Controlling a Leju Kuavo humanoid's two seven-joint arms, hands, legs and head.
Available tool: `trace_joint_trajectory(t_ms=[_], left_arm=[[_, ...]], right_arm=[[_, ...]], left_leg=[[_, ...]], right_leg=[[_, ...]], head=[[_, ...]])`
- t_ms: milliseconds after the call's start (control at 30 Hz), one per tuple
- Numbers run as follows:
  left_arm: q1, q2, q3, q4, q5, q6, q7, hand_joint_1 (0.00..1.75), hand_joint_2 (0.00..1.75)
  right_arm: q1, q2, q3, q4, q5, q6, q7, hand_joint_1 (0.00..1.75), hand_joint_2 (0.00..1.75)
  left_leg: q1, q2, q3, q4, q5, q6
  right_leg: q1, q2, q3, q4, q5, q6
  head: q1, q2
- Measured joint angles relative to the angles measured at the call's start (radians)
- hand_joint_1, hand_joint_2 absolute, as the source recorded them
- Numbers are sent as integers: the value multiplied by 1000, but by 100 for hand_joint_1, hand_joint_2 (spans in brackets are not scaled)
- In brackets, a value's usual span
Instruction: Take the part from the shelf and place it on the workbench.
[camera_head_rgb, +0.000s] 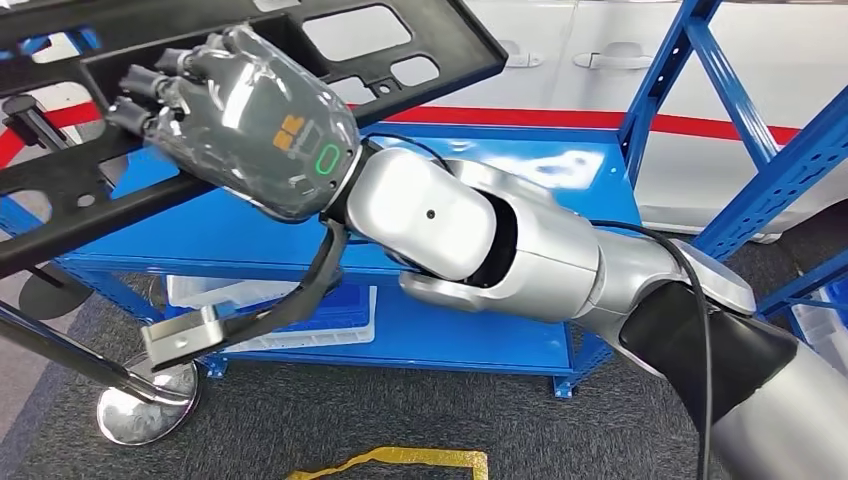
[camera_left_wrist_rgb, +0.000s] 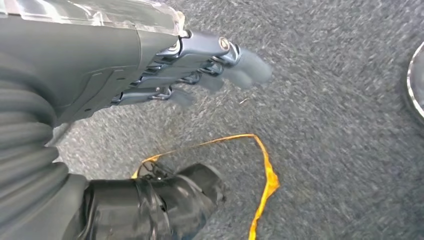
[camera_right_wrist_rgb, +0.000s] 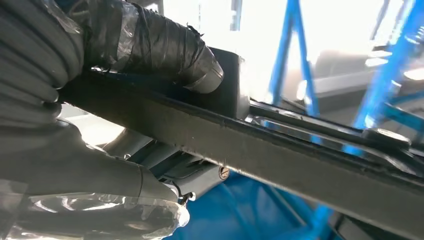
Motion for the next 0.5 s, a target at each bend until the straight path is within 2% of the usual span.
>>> trace_joint_trajectory(t_ms=[67, 167, 200, 233, 267, 333, 400, 467, 500], left_arm=[[0, 0, 0, 0, -2, 1, 0, 0, 175], [-2, 2, 0, 0, -2, 1, -1, 0, 175], [-3, 2, 0, 0, -2, 1, -1, 0, 175], [-3, 2, 0, 0, -2, 1, -1, 0, 175], [-3, 2, 0, 0, -3, 1, -1, 0, 175], [-5, 4, 0, 0, -4, 1, -2, 0, 175], [-8, 8, 0, 0, -4, 1, -2, 0, 175], [-9, 11, 0, 0, -4, 1, -3, 0, 175], [-9, 12, 0, 0, -4, 1, -3, 0, 175]], right_arm=[[-1, -2, 0, -1, 1, 0, 0, 175, 175], [0, -1, 0, -1, 3, 0, -1, 175, 175], [2, -1, 0, -1, 3, 0, -1, 175, 175], [2, -1, 0, -1, 4, 0, -2, 175, 175], [2, -2, 0, -1, 4, -1, -2, 175, 175], [-1, -2, 1, -2, 5, -1, -2, 175, 175], [-6, -2, 0, -3, 5, -1, -2, 175, 175], [-9, -3, 0, -4, 5, 0, -2, 175, 175], [-10, -3, 0, -4, 5, 0, -2, 175, 175]], left_leg=[[1, 3, -17, 37, -33, -5], [-2, 5, -85, 208, -126, -5], [-4, 5, -103, 251, -140, -3], [-6, 5, -105, 263, -137, 1], [-9, 5, -90, 238, -117, 7], [-18, 5, -20, 111, -62, 27], [-29, 6, 31, 16, -33, 43], [-35, 5, 34, 0, -23, 47], [-32, 5, 34, -7, -15, 48]], right_leg=[[0, -1, -1, -4, 4, -15], [6, -2, -4, -7, 9, -28], [10, -2, -5, -7, 11, -32], [15, -2, -8, -6, 13, -35], [20, -1, -10, -6, 15, -38], [26, 0, -13, -6, 21, -42], [29, 1, -16, -7, 28, -38], [26, 0, -20, -9, 38, -27], [25, -1, -23, -9, 41, -21]], head=[[-1, 0], [-2, 0], [-2, 0], [-1, 0], [-1, 0], [-1, 0], [0, 0], [0, 0], [0, 0]])
